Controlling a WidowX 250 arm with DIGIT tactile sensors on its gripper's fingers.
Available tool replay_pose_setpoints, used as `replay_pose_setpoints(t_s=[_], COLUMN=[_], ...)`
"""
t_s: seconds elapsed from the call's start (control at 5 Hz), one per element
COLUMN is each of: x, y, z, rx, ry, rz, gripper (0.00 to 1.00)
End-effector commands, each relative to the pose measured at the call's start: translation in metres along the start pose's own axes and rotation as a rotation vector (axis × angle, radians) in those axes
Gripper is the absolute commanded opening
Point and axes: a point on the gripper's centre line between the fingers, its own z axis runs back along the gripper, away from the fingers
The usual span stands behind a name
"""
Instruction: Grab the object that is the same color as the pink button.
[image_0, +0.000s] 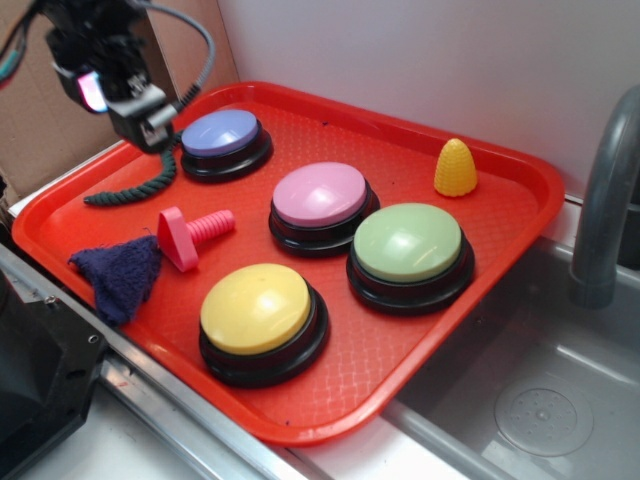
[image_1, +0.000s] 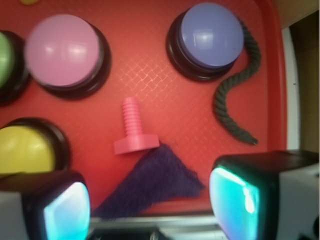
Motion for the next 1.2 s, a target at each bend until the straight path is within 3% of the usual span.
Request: replay_pose_setpoints(t_s=[0.0,0.4,0.6,0.8,1.0], x=[0.02,0.022,0.02,0.017,0.015], y=[0.005,-0.006,-0.011,-0.01,-0.008], z=[-0.045,-0.087,-0.097,-0.097,-0.095], rx=[0.017,-0.055,-0.036,-0.031,-0.023], ry=[-0.038,-0.015,-0.012,0.002,0.01], rz=[0.024,-0.028,0.0,0.008,0.019], gripper=[1.0,1.0,1.0,0.0,0.0])
